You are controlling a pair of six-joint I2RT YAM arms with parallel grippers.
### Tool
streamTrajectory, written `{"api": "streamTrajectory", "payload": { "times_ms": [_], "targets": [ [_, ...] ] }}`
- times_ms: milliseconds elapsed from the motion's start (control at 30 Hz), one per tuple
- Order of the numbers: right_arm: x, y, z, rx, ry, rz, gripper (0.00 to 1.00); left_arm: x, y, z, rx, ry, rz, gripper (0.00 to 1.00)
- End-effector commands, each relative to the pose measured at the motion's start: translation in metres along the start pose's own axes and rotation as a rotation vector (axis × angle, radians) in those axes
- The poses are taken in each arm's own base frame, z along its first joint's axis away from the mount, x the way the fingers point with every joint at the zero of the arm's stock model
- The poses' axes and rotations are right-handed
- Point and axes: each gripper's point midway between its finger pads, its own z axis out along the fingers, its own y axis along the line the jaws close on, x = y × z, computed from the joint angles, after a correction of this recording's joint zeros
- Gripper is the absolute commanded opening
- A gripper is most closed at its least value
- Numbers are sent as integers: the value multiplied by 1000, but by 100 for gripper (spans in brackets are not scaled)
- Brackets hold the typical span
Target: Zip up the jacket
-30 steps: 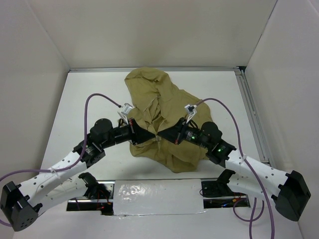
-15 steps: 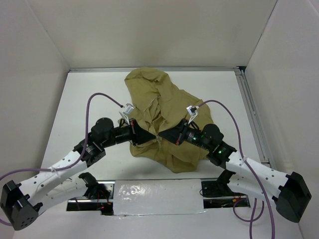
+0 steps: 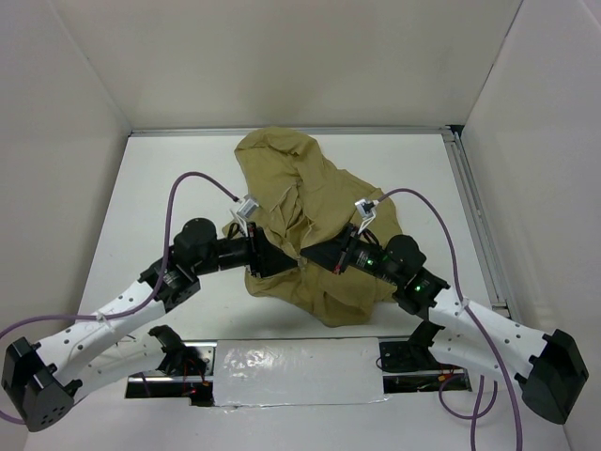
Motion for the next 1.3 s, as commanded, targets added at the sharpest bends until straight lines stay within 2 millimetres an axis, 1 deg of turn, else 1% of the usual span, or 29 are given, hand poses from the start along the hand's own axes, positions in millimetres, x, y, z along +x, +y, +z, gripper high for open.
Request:
{"api": "streamTrajectory", "payload": {
  "times_ms": [0, 67, 100, 167, 200, 300, 400, 500, 533, 567, 600, 633, 667, 833, 867, 900, 967, 1000, 1067, 1100, 1133, 1167, 1200, 1233, 1267],
  "targets": [
    [-15, 22, -2, -62, -41, -19, 0, -12, -23, -6, 79, -35, 67, 46],
    [-15, 24, -2, -68, -38, -22, 0, -12, -22, -6, 75, -36, 71, 42],
    [-13, 23, -1, -68, -31, -20, 0, -13, -22, -6, 73, -38, 71, 36],
    [-14, 23, -1, -71, -34, -16, 0, -14, -21, -5, 68, -39, 70, 32],
    [-13, 23, 0, -72, -33, -16, 0, -14, -22, -5, 71, -36, 71, 32],
    [-16, 26, 1, -85, -44, -11, 0, -13, -23, -4, 83, -30, 82, 38],
    [-18, 30, 0, -102, -49, -8, 0, -12, -20, -2, 74, -25, 80, 40],
    [-19, 31, 1, -103, -47, -4, 0, -11, -20, -1, 80, -24, 84, 36],
    [-18, 33, 1, -109, -42, -1, 0, -11, -19, 0, 81, -25, 87, 34],
    [-18, 32, 2, -107, -41, 0, 0, -11, -18, 0, 81, -25, 85, 21],
    [-18, 32, 3, -106, -41, 7, 0, -10, -18, 1, 86, -21, 85, 13],
    [-18, 31, 3, -102, -38, 14, 0, -10, -18, 2, 83, -19, 79, 3],
    [-19, 31, 4, -101, -42, 17, 0, -10, -17, 3, 84, -19, 85, 0],
    [-24, 34, 3, -100, -68, 52, 0, -4, -17, 1, 113, -17, 121, 0],
    [-29, 33, 3, -92, -84, 55, 0, 1, -14, 0, 102, 1, 129, 0],
    [-34, 34, 3, -94, -96, 55, 0, 0, -14, 0, 101, -1, 139, 0],
    [-43, 41, 3, -108, -110, 79, 0, 13, -5, 1, 72, 57, 139, 0],
    [-47, 39, 5, -97, -113, 87, 0, 18, -3, 2, 63, 81, 131, 0],
    [-54, 39, 10, -75, -113, 108, 0, 43, 3, 4, 48, 173, 103, 0],
    [-58, 37, 11, -68, -117, 111, 0, 49, 9, 6, 8, 182, 88, 0],
    [-62, 40, 12, -73, -119, 115, 0, 64, 11, 7, -9, 228, 77, 0],
    [-62, 40, 13, -76, -109, 129, 0, 69, 13, 7, -23, 234, 68, 0],
    [-63, 36, 15, -63, -104, 134, 0, 80, 21, 4, -60, 265, 42, 0],
    [-68, 35, 15, -54, -106, 134, 0, 83, 21, 1, -63, 271, 46, 0],
    [-68, 32, 16, -44, -103, 130, 0, 88, 24, -1, -72, 277, 41, 0]
  ]
}}
